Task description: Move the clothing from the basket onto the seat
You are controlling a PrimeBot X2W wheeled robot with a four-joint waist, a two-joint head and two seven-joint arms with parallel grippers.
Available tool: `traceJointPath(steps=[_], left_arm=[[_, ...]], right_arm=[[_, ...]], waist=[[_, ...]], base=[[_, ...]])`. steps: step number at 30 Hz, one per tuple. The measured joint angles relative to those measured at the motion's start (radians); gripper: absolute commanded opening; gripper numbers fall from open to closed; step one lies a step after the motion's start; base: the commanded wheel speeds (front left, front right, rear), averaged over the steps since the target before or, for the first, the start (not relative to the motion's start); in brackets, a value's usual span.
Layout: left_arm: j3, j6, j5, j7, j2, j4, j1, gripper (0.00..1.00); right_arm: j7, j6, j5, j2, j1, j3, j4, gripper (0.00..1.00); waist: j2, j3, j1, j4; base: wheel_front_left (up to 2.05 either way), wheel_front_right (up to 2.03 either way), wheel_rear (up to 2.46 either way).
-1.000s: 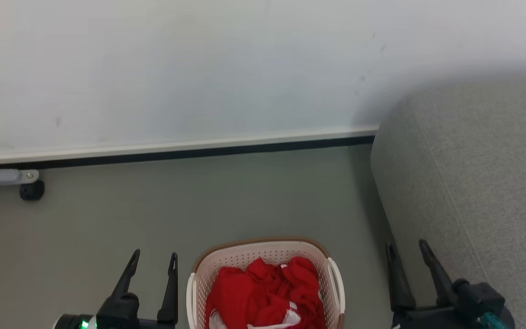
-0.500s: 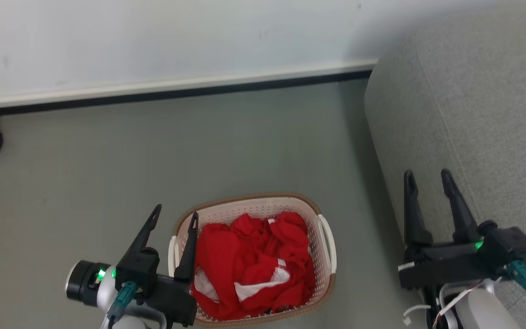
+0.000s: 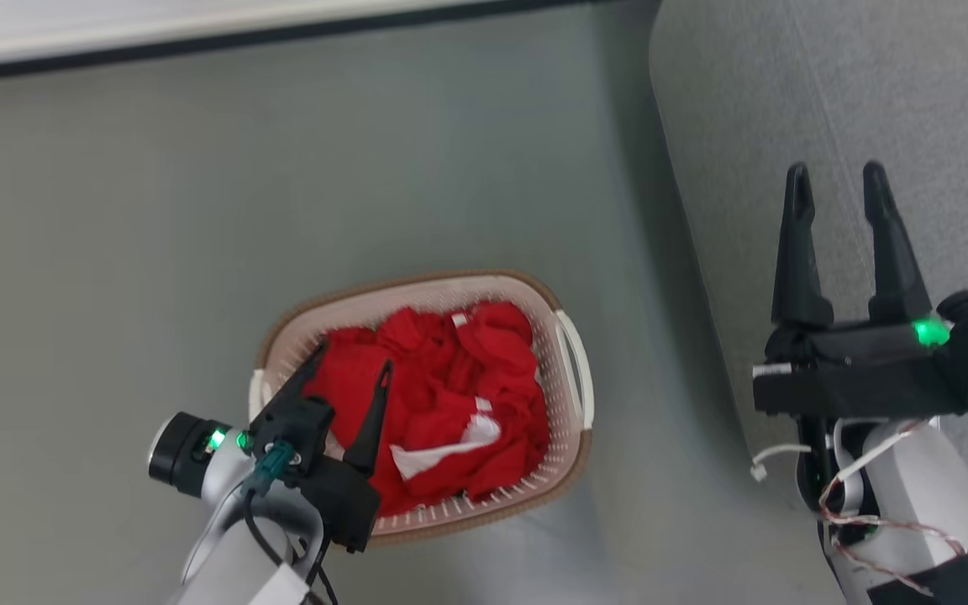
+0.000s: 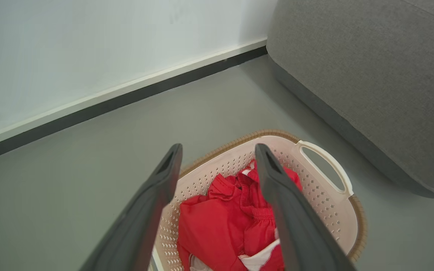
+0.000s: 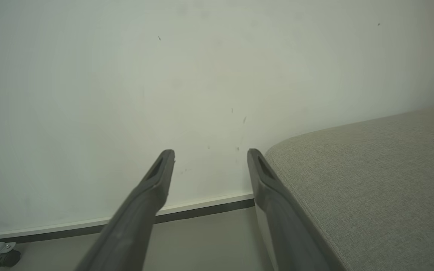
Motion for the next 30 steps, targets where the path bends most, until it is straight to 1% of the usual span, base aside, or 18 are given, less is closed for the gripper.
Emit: traceJointPath(steps=[11,22,25,30], left_arm=[[-0.023,-0.041,0.018,0.041,0.011,0.105,-0.101,1.0],[-0.038,-0.058,0.035,0.061,0.021,0.18,-0.215,1.0],[-0.045,-0.067,0.048,0.065,0.032,0.204,-0.243,1.0],[-0.051,-0.068,0.063,0.07,0.051,0.253,-0.268,1.0]], right_arm=[[0.0,0.0,-0.001,0.02,-0.118,0.001,-0.037,1.0],[0.0,0.0,-0.001,0.037,-0.233,-0.006,-0.082,1.0],[0.0,0.001,-0.001,0.041,-0.26,-0.006,-0.082,1.0],[0.0,0.007,-0.001,0.05,-0.278,-0.005,-0.077,1.0]], waist=[[0.0001,0.163,0.0,-0.056],[0.0001,0.329,0.0,-0.107],[0.0001,0.372,0.0,-0.119],[0.0,0.434,-0.0001,-0.14]], base=[[0.0,0.0,0.0],[0.0,0.0,0.0],[0.0,0.0,0.0],[0.0,0.0,0.0]])
